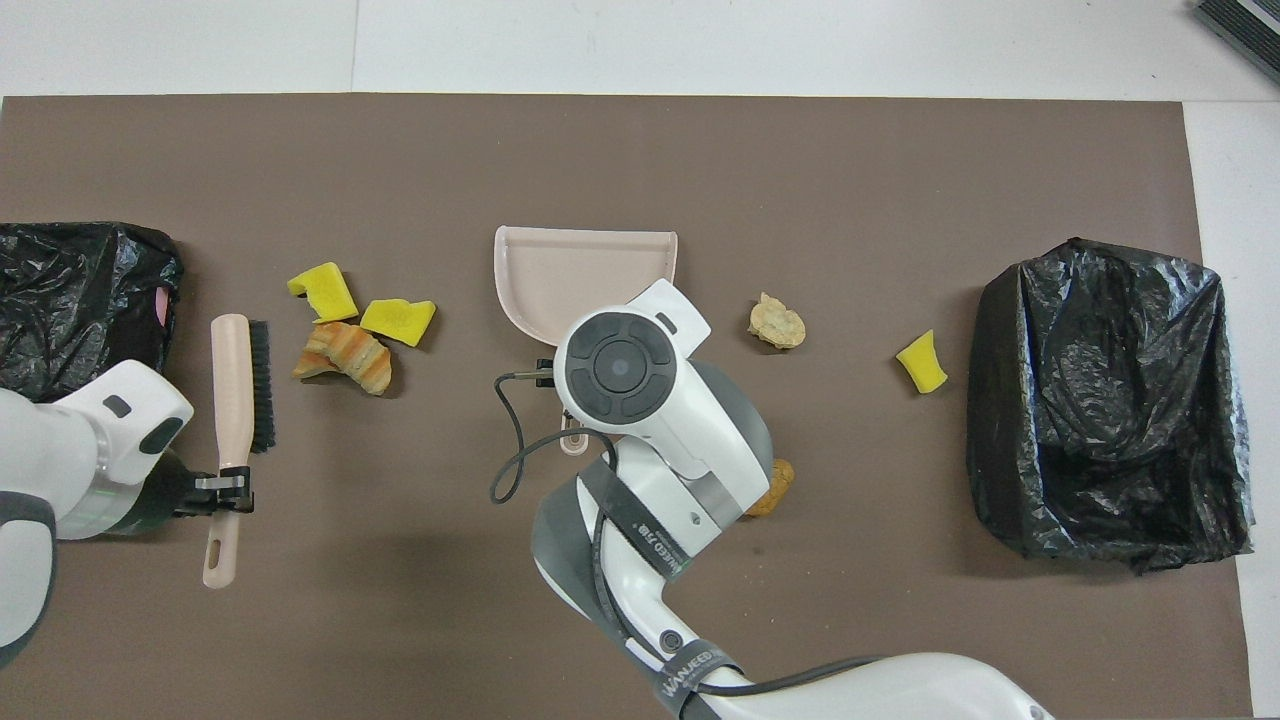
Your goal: Sweep and dump trash in bin
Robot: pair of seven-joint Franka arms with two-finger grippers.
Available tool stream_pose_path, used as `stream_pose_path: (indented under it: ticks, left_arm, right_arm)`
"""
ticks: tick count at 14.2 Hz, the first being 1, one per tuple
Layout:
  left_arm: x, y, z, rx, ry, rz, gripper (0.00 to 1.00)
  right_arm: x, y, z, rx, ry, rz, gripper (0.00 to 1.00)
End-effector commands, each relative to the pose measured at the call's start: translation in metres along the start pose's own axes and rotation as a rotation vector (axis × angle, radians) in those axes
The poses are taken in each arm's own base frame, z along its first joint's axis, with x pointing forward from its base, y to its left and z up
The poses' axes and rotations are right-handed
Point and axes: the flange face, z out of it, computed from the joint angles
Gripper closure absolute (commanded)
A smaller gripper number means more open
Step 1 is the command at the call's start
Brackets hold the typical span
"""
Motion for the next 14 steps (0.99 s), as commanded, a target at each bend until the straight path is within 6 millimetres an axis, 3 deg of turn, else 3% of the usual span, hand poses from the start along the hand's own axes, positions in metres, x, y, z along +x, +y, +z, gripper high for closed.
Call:
stream_pose_path:
  ticks: [1, 3, 5, 7, 11, 14]
  left_arm:
    - [0.020, -0.036, 0.003, -0.008, 0.040, 0.039, 1.00]
    - [0.032, -0.057, 0.006, -0.010, 0.090, 0.041, 1.00]
    - [0.036, -0.067, 0.014, -0.011, 0.079, 0.042, 1.00]
    - [0.038, -0.067, 0.015, -0.010, 0.084, 0.042, 1.00]
    - [0.038, -0.060, 0.023, -0.010, 0.068, 0.050, 1.00]
    - [0.040, -0.058, 0.030, -0.011, 0.052, 0.043, 1.00]
  right_arm:
    - [-0.005, -0.019, 0.004, 0.000, 0.023, -0.006, 0.01]
    - [-0.008, -0.021, 0.004, 0.003, 0.026, -0.011, 0.09]
    - [-0.007, -0.020, 0.004, 0.004, 0.037, -0.018, 0.11]
    - [-0.020, -0.030, 0.010, -0.021, 0.041, -0.061, 0.15]
    - [-0.021, -0.031, 0.020, -0.041, 0.042, -0.078, 0.19]
    - [-0.025, -0.033, 0.028, -0.069, 0.049, -0.108, 0.30]
